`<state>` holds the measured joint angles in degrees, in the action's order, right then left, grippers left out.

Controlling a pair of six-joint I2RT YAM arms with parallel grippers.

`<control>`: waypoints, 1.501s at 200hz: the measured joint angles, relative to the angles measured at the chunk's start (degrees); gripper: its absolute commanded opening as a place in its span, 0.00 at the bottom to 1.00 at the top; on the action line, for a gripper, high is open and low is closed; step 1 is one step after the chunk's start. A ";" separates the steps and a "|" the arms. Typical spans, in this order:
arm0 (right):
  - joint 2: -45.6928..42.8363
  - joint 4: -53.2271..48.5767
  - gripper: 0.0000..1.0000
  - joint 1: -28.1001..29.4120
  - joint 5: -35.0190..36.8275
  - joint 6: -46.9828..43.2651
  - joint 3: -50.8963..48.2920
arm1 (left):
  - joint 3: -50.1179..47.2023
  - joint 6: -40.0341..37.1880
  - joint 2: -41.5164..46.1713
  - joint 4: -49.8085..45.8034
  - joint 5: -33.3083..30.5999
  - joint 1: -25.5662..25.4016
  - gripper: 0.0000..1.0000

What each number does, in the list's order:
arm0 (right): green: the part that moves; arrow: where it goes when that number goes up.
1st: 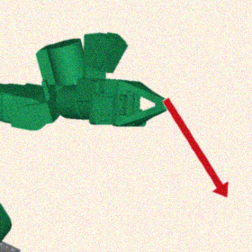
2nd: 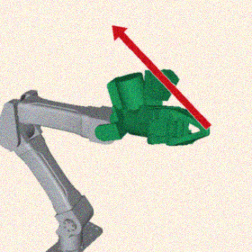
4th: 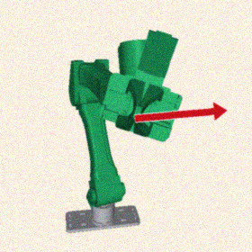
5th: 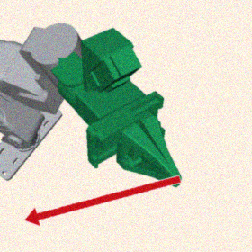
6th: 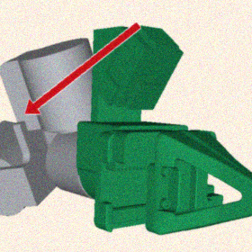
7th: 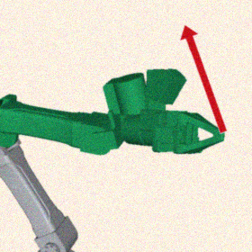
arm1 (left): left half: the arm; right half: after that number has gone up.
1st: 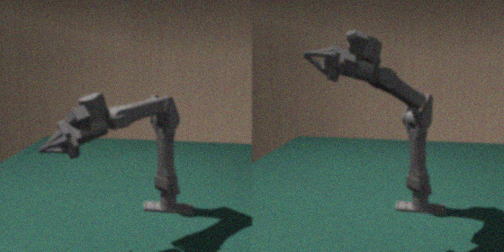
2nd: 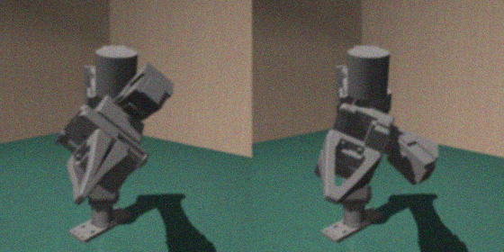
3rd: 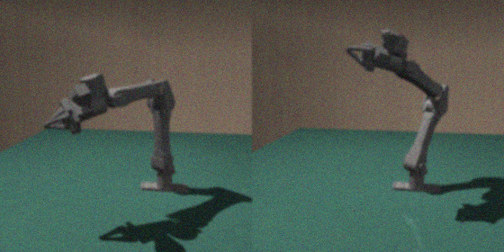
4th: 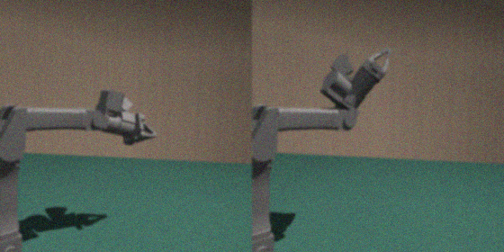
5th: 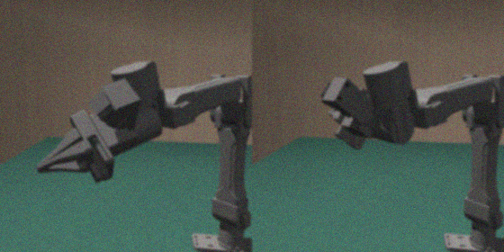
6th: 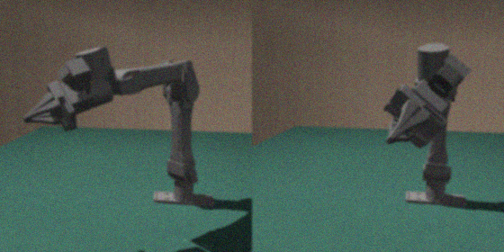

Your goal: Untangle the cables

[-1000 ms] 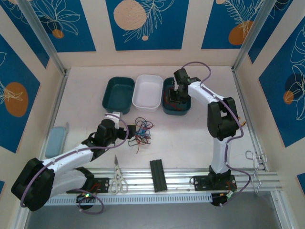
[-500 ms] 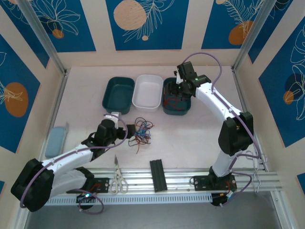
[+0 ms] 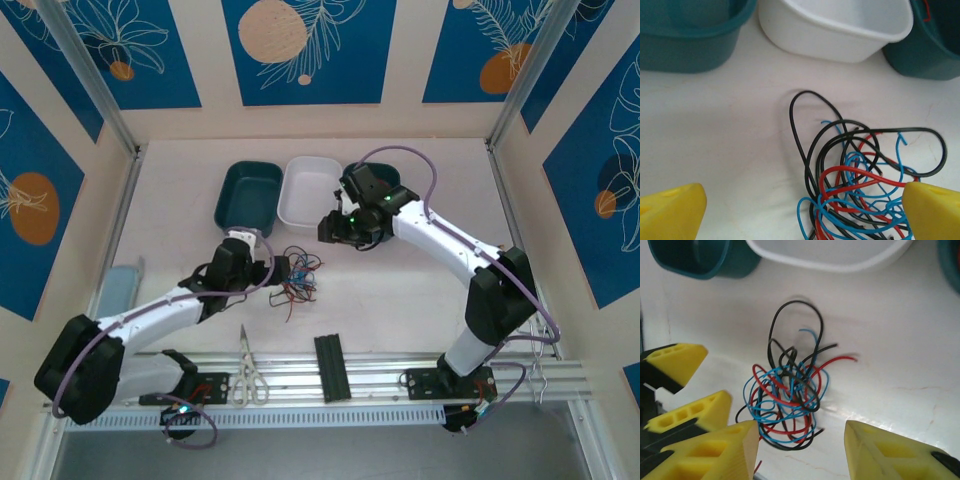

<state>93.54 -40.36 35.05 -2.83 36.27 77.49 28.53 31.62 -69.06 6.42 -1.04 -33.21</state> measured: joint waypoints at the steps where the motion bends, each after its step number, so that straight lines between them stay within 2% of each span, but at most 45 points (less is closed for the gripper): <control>1: 0.02 0.00 0.48 0.07 -0.02 0.07 0.00 | 0.04 0.02 -0.20 -0.02 0.15 0.00 1.00; 34: 1.07 0.09 0.48 3.02 -0.46 1.60 -0.44 | 1.22 0.07 -4.83 -0.55 3.23 0.09 0.98; 80: 1.20 0.24 0.47 6.19 -0.46 2.89 -3.41 | 2.32 1.33 -10.19 0.37 7.04 0.11 0.87; 98: 1.20 0.48 0.46 6.60 -0.44 3.23 -4.42 | 2.56 2.36 -12.37 1.07 8.17 0.11 0.73; 138: 1.20 1.36 0.43 8.90 -0.17 3.23 -5.66 | 2.82 4.96 -15.23 3.91 9.79 0.24 0.32; 151: 1.20 1.95 0.43 10.82 0.09 3.17 -5.66 | 2.82 5.95 -15.41 4.83 9.90 0.33 0.24; 183: 1.22 2.12 0.43 15.78 1.77 2.45 -5.35 | 2.51 8.26 -15.30 6.67 9.64 0.74 0.12; 242: 5.40 2.19 0.43 20.90 3.04 1.75 -2.21 | 1.22 10.80 -12.20 7.63 8.00 1.60 0.07; 300: 9.92 2.49 0.41 21.62 3.50 1.97 -1.70 | 0.09 11.58 -11.43 7.74 7.85 1.81 0.07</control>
<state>103.46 -37.87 56.66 0.67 38.24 75.79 28.62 43.20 -80.49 14.15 6.81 -31.40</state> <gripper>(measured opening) 0.423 0.075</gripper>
